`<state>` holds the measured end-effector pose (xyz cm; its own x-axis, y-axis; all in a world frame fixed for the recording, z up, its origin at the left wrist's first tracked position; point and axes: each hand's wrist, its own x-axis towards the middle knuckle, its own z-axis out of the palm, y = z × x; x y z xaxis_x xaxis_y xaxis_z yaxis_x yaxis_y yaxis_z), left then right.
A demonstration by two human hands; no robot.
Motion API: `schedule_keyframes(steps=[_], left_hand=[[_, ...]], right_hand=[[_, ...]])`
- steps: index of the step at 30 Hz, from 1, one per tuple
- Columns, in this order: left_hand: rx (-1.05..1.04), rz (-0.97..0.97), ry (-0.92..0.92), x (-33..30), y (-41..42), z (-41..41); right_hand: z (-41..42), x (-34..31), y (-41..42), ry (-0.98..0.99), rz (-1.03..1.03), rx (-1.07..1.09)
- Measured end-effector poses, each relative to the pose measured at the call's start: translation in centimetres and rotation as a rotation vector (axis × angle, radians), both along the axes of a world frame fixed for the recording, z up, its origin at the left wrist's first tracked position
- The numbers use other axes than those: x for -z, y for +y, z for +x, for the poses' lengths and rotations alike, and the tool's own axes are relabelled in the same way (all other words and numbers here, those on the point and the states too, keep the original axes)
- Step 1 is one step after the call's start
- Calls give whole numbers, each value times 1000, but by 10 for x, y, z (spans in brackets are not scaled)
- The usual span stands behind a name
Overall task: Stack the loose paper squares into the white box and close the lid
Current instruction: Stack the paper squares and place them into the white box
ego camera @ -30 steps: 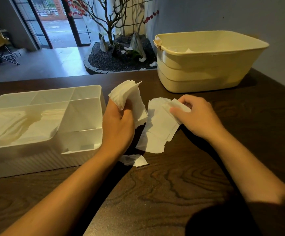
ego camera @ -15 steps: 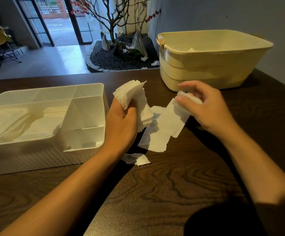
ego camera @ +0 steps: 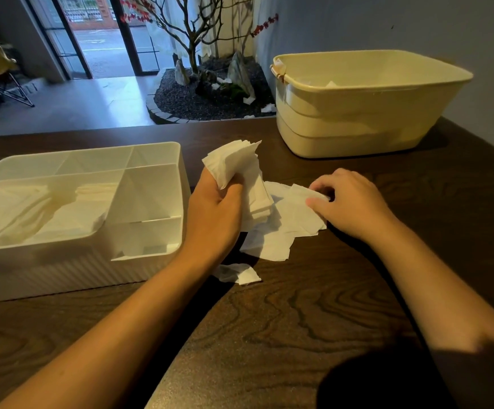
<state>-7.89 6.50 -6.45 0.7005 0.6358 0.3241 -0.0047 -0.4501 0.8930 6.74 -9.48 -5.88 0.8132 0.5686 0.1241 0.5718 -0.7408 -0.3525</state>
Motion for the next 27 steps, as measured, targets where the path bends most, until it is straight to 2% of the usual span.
schedule_keyframes(steps=[2, 5, 8, 9, 12, 16, 18, 21, 24, 25, 27], left_hand=[[-19, -9, -27, 0, 1, 1], [-59, -16, -52, -2, 1, 2], [-80, -25, -79, -6, -1, 1], [-84, -20, -90, -8, -1, 1], [-56, 10, -84, -8, -1, 2], [96, 15, -2, -9, -2, 2], [244, -105, 55, -12, -8, 1], [273, -340, 173, -14, -19, 1], [429, -621, 111, -13, -19, 0], [484, -608, 112, -15, -18, -1], [484, -446, 153, -15, -18, -2]], right_hand=[[-1, -2, -1, -37, 79, 13], [-5, -12, -5, 8, 291, 20], [-20, -37, -11, 232, 598, -140], [-26, -46, -14, 311, 639, -231], [-40, -62, -22, 459, 589, -445], [-45, -58, -18, 704, 661, -515], [-47, -49, -9, 693, 760, -472], [-51, -31, 5, 522, 836, -301], [-52, -18, 12, 310, 814, -199], [-52, -16, 13, 260, 819, -195], [-51, -15, 17, 228, 863, -183]])
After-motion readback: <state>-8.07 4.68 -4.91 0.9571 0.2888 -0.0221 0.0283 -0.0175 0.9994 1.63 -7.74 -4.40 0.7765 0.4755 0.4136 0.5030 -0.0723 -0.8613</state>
